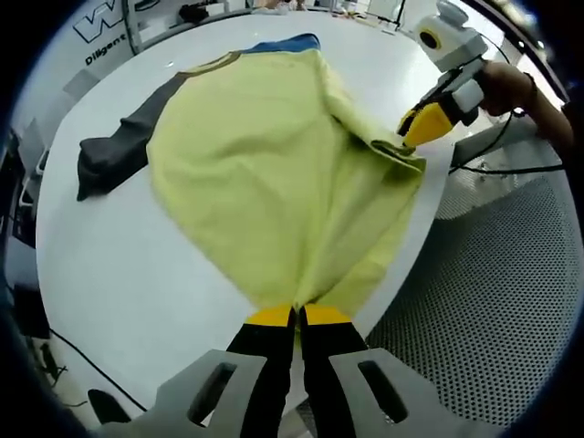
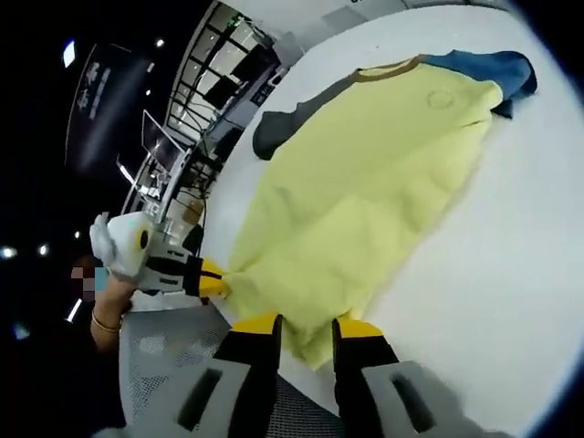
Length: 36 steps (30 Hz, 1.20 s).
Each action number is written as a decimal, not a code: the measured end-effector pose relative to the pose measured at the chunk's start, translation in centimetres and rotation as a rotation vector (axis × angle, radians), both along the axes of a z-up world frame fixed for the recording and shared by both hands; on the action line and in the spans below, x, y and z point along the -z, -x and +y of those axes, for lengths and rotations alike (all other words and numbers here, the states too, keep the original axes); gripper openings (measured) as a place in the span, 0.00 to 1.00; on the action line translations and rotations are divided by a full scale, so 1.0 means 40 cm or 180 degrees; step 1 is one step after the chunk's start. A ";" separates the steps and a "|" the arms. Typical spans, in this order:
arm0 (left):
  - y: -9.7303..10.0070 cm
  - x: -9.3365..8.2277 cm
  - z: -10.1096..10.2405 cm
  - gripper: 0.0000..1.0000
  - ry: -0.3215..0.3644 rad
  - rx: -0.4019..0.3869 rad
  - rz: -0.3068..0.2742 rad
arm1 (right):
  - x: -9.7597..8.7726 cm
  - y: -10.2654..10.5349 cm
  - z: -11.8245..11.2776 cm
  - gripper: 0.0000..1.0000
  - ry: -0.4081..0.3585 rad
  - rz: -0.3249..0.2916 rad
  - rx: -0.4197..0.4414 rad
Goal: Fold the garment on the visible template until the final outline fits inside the template.
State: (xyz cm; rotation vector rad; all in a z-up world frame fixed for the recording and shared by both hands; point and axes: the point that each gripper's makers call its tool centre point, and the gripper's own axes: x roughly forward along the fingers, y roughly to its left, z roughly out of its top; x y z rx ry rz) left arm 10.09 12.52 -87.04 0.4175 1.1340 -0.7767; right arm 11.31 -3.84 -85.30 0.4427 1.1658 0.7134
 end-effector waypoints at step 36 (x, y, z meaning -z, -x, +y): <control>-0.001 -0.009 0.030 0.02 -0.0086 0.0021 -0.0021 | -0.050 0.074 -0.294 0.00 0.1231 -0.0267 -0.0809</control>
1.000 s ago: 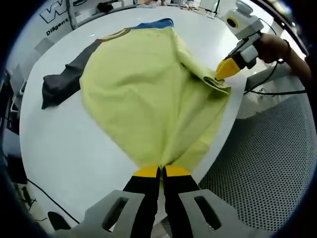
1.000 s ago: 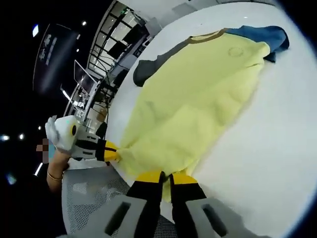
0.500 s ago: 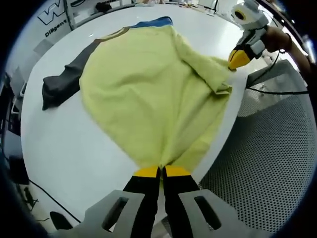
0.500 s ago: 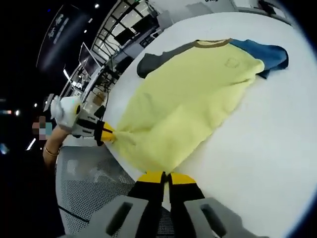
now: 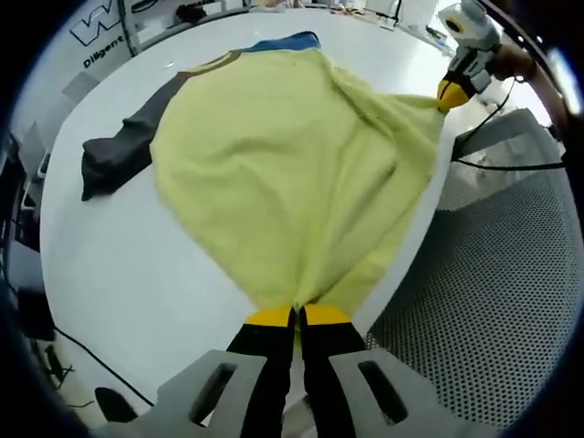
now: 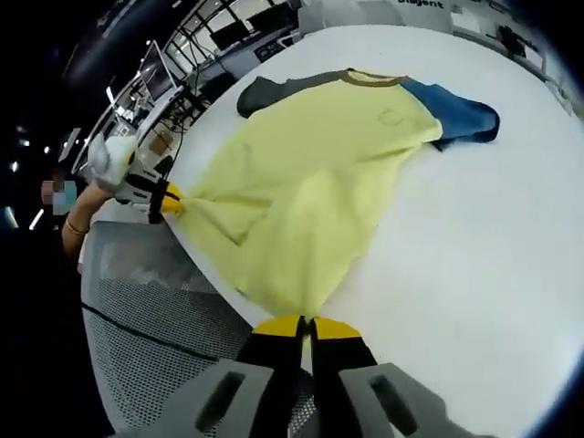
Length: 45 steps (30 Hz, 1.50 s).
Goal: Fold the garment on the visible template until the final outline fits inside the template.
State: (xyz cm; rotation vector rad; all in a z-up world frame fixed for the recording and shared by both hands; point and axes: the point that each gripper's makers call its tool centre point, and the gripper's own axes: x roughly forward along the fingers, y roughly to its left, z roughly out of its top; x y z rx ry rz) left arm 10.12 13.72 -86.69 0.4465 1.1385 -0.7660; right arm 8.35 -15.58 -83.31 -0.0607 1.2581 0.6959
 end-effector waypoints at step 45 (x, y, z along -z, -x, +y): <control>-0.085 -0.118 -0.010 0.44 0.0910 -0.1078 -0.0270 | -0.026 -0.163 -0.090 0.30 0.0127 -0.0556 0.0799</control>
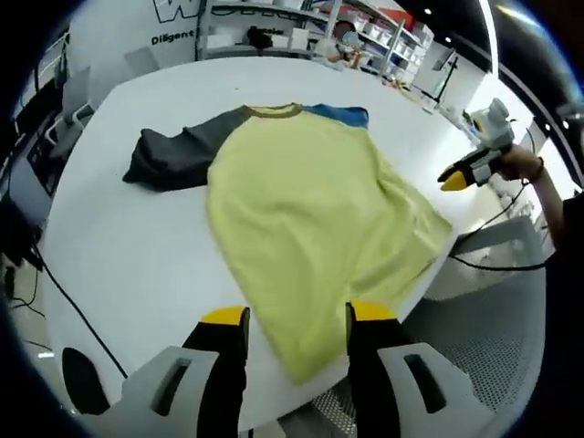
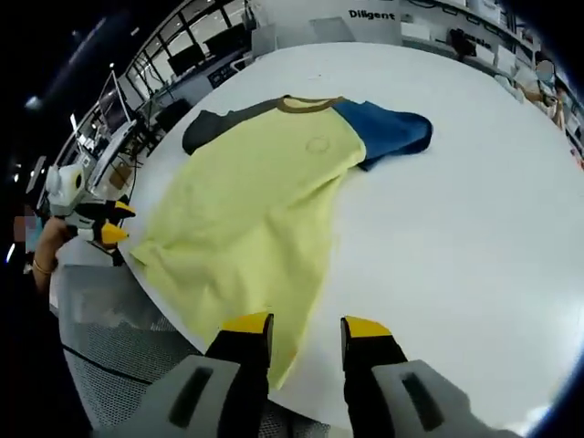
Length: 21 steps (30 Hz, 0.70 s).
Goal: Fold the garment on the visible template until the final outline fits inside the template.
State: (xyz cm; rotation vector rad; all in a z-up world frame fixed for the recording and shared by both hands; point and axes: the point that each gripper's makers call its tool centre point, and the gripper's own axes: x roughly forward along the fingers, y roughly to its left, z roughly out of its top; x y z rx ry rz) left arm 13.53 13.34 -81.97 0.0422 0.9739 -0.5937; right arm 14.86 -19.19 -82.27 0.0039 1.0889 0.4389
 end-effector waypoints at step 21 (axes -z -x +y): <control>-0.210 -0.029 0.068 0.69 0.0244 -0.0924 -0.0420 | -0.024 -0.282 -0.030 0.60 -0.0342 -0.0530 0.0367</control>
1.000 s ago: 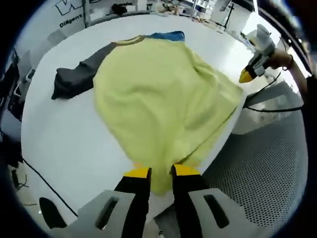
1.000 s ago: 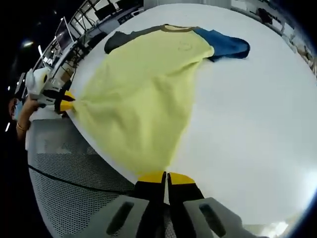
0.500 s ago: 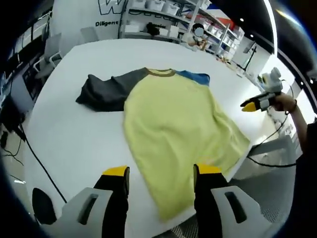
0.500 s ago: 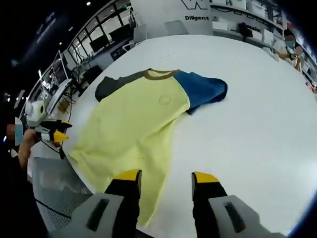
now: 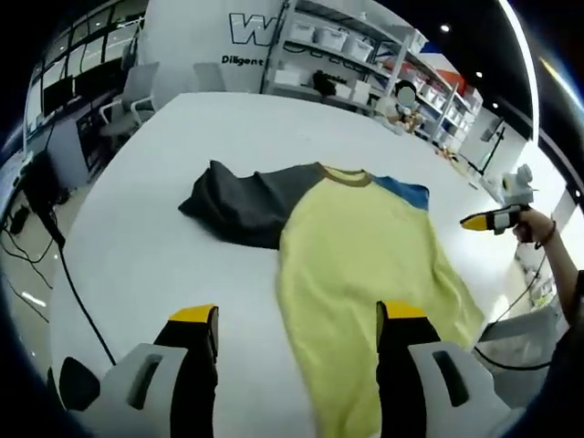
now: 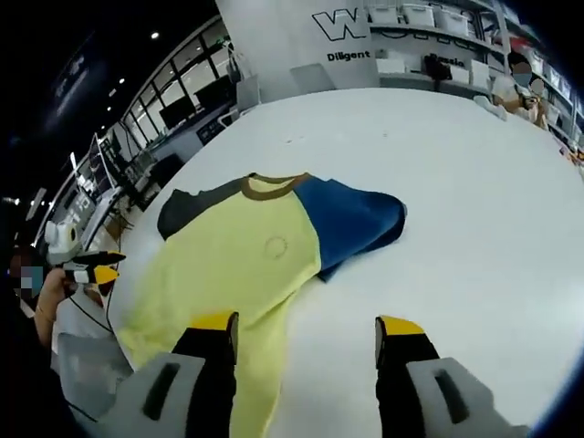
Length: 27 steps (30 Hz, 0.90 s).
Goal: Fold the garment on the visible template until the final outline fits inside the template.
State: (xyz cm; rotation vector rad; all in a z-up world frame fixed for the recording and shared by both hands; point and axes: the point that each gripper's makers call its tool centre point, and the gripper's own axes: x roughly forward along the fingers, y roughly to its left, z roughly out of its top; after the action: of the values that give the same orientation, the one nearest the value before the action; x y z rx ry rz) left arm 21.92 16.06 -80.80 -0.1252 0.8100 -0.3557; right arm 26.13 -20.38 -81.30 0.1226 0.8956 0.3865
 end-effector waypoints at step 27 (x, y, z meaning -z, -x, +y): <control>-0.264 0.103 0.038 0.39 0.0253 -0.0841 -0.0014 | 0.093 -0.278 -0.102 0.27 -0.0209 -0.0353 0.0488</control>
State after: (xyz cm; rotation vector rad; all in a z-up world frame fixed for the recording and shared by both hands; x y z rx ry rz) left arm 32.49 17.60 -84.91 -0.3025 0.7645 -0.1384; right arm 37.24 -24.47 -85.04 0.2267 0.7589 0.2771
